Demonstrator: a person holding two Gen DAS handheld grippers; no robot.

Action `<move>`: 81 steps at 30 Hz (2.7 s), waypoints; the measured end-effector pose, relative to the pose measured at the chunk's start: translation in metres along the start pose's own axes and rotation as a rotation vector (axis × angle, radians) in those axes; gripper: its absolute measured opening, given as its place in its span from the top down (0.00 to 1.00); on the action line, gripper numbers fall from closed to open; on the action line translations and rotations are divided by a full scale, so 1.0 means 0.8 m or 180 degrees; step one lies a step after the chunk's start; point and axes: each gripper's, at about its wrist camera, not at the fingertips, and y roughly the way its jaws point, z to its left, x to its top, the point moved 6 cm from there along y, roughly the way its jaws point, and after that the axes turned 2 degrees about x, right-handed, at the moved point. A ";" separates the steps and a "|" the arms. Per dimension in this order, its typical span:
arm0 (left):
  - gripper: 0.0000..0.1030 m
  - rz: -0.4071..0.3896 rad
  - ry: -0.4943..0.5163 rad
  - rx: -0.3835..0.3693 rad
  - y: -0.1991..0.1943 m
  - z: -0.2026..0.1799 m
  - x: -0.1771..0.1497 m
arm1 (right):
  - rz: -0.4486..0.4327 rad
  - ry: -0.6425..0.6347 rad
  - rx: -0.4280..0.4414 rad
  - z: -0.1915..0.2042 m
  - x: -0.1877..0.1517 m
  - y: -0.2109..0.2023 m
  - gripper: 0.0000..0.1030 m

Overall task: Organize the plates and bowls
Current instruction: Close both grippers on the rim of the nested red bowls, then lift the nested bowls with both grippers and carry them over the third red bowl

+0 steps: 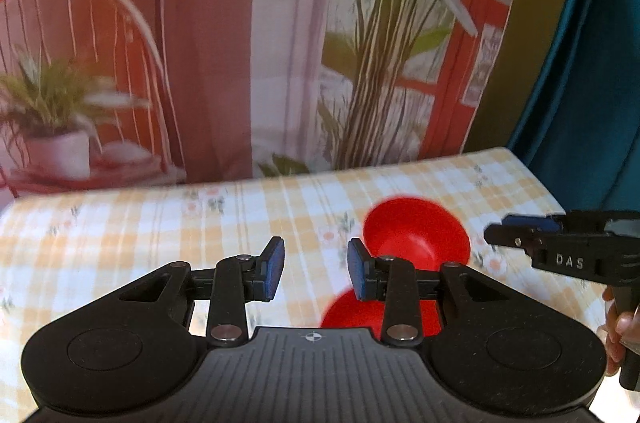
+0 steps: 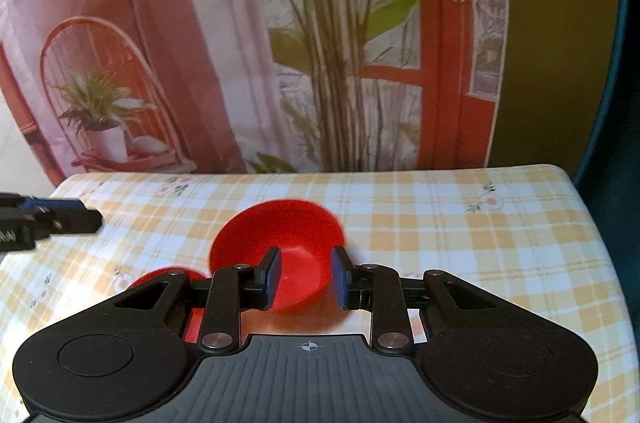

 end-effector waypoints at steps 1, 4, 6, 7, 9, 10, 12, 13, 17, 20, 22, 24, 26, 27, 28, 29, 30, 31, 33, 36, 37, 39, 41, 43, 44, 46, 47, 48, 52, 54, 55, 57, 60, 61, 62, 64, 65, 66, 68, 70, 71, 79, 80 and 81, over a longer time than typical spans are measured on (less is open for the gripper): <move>0.65 -0.0024 0.0013 0.0006 0.001 0.000 0.008 | -0.0003 0.0022 -0.0012 -0.004 0.003 0.002 0.75; 0.65 -0.0115 0.0048 0.0019 0.010 -0.003 0.036 | -0.0010 0.0062 -0.0065 -0.015 0.009 0.008 0.74; 0.65 -0.0113 0.0054 -0.0016 0.023 -0.010 0.051 | -0.0006 0.0117 -0.0088 -0.023 0.011 0.014 0.74; 0.65 -0.0094 0.0056 -0.0044 0.030 -0.013 0.055 | -0.0003 0.0141 -0.0109 -0.026 0.011 0.018 0.74; 0.65 -0.0028 0.0075 -0.0109 0.048 -0.023 0.057 | 0.0013 0.0184 -0.0119 -0.028 0.009 0.027 0.74; 0.65 0.0028 0.0103 -0.0129 0.059 -0.029 0.054 | 0.0029 0.0210 -0.0110 -0.027 0.008 0.031 0.73; 0.65 0.0150 0.0161 -0.0158 0.079 -0.040 0.045 | 0.0070 0.0259 -0.0089 -0.026 0.003 0.041 0.73; 0.65 0.0227 0.0175 -0.0184 0.089 -0.044 0.039 | 0.0091 0.0278 -0.0077 -0.025 0.001 0.046 0.73; 0.65 0.0443 0.0152 -0.0271 0.119 -0.052 0.016 | 0.0152 0.0326 -0.0053 -0.022 -0.008 0.059 0.73; 0.65 0.0516 0.0163 -0.0310 0.132 -0.054 0.005 | 0.0154 0.0384 -0.0051 -0.024 -0.012 0.064 0.73; 0.65 0.0560 0.0143 -0.0339 0.139 -0.053 0.000 | 0.0172 0.0389 -0.0049 -0.025 -0.014 0.067 0.73; 0.65 0.0596 0.0116 -0.0363 0.145 -0.053 -0.002 | 0.0192 0.0400 -0.0042 -0.026 -0.017 0.071 0.73; 0.65 0.0625 0.0097 -0.0384 0.151 -0.053 -0.002 | 0.0213 0.0422 -0.0032 -0.027 -0.019 0.075 0.73; 0.65 0.0637 0.0094 -0.0395 0.153 -0.053 -0.004 | 0.0224 0.0428 -0.0025 -0.027 -0.020 0.076 0.73; 0.65 0.0650 0.0096 -0.0401 0.154 -0.053 -0.004 | 0.0232 0.0430 -0.0019 -0.026 -0.021 0.078 0.73; 0.65 0.0663 0.0094 -0.0402 0.156 -0.053 -0.005 | 0.0234 0.0432 -0.0011 -0.026 -0.022 0.079 0.73; 0.66 0.0667 0.0085 -0.0405 0.156 -0.052 -0.006 | 0.0234 0.0434 -0.0001 -0.025 -0.023 0.079 0.73; 0.70 0.0669 0.0073 -0.0418 0.157 -0.052 -0.008 | 0.0235 0.0436 0.0005 -0.025 -0.024 0.079 0.73; 0.81 0.0685 0.0059 -0.0445 0.158 -0.052 -0.010 | 0.0240 0.0442 0.0030 -0.023 -0.025 0.080 0.75; 0.87 0.0654 0.0043 -0.0486 0.157 -0.053 -0.011 | 0.0259 0.0428 0.0054 -0.020 -0.027 0.081 0.77; 0.90 0.0643 0.0056 -0.0495 0.157 -0.054 -0.011 | 0.0264 0.0421 0.0055 -0.019 -0.028 0.082 0.81; 0.90 0.0620 0.0067 -0.0493 0.156 -0.055 -0.011 | 0.0271 0.0421 0.0044 -0.018 -0.028 0.083 0.84; 0.91 0.0612 0.0041 -0.0505 0.155 -0.055 -0.010 | 0.0274 0.0424 0.0040 -0.019 -0.029 0.084 0.86; 0.91 0.0609 -0.0006 -0.0531 0.155 -0.053 -0.010 | 0.0268 0.0422 0.0040 -0.020 -0.030 0.084 0.87; 0.91 0.0610 -0.0015 -0.0535 0.155 -0.053 -0.009 | 0.0264 0.0427 0.0036 -0.020 -0.029 0.084 0.88; 0.91 0.0609 -0.0017 -0.0535 0.155 -0.053 -0.009 | 0.0262 0.0437 0.0026 -0.021 -0.029 0.085 0.88; 0.91 0.0609 -0.0020 -0.0533 0.155 -0.053 -0.010 | 0.0258 0.0433 0.0021 -0.021 -0.028 0.085 0.88; 0.91 0.0605 -0.0024 -0.0531 0.154 -0.053 -0.009 | 0.0253 0.0427 0.0016 -0.020 -0.027 0.084 0.88; 0.91 0.0583 -0.0037 -0.0539 0.152 -0.052 -0.008 | 0.0227 0.0410 0.0011 -0.020 -0.024 0.082 0.89; 0.91 0.0571 -0.0041 -0.0538 0.150 -0.052 -0.006 | 0.0219 0.0403 0.0010 -0.020 -0.022 0.081 0.89; 0.91 0.0562 -0.0044 -0.0535 0.149 -0.052 -0.006 | 0.0216 0.0403 0.0011 -0.020 -0.021 0.080 0.89; 0.91 0.0547 -0.0051 -0.0532 0.147 -0.052 -0.005 | 0.0207 0.0406 0.0013 -0.019 -0.020 0.080 0.89; 0.91 0.0529 -0.0059 -0.0531 0.145 -0.051 -0.005 | 0.0199 0.0461 0.0030 -0.020 -0.019 0.079 0.90; 0.91 0.0522 -0.0060 -0.0529 0.144 -0.051 -0.005 | 0.0199 0.0492 0.0040 -0.021 -0.019 0.078 0.90; 0.91 0.0515 -0.0058 -0.0530 0.143 -0.051 -0.005 | 0.0195 0.0532 0.0052 -0.021 -0.018 0.077 0.90; 0.91 0.0501 -0.0059 -0.0532 0.140 -0.051 -0.004 | 0.0181 0.0590 0.0068 -0.023 -0.018 0.075 0.90; 0.91 0.0493 -0.0060 -0.0537 0.139 -0.051 -0.004 | 0.0174 0.0603 0.0069 -0.022 -0.017 0.073 0.90; 0.91 0.0483 -0.0061 -0.0542 0.137 -0.051 -0.003 | 0.0168 0.0599 0.0065 -0.022 -0.016 0.072 0.91; 0.91 0.0467 -0.0058 -0.0540 0.132 -0.051 -0.001 | 0.0160 0.0575 0.0060 -0.018 -0.013 0.068 0.91; 0.91 0.0450 -0.0066 -0.0537 0.126 -0.050 0.001 | 0.0146 0.0561 0.0058 -0.015 -0.010 0.065 0.91; 0.91 0.0443 -0.0070 -0.0537 0.124 -0.050 0.002 | 0.0137 0.0553 0.0058 -0.013 -0.008 0.062 0.91; 0.91 0.0354 -0.0088 -0.0501 0.089 -0.046 0.007 | 0.0088 0.0509 0.0094 0.006 0.000 0.039 0.91; 0.91 0.0342 -0.0093 -0.0494 0.084 -0.045 0.008 | 0.0083 0.0500 0.0103 0.010 0.001 0.035 0.91; 0.91 0.0330 -0.0096 -0.0486 0.079 -0.044 0.008 | 0.0079 0.0490 0.0110 0.013 0.002 0.032 0.91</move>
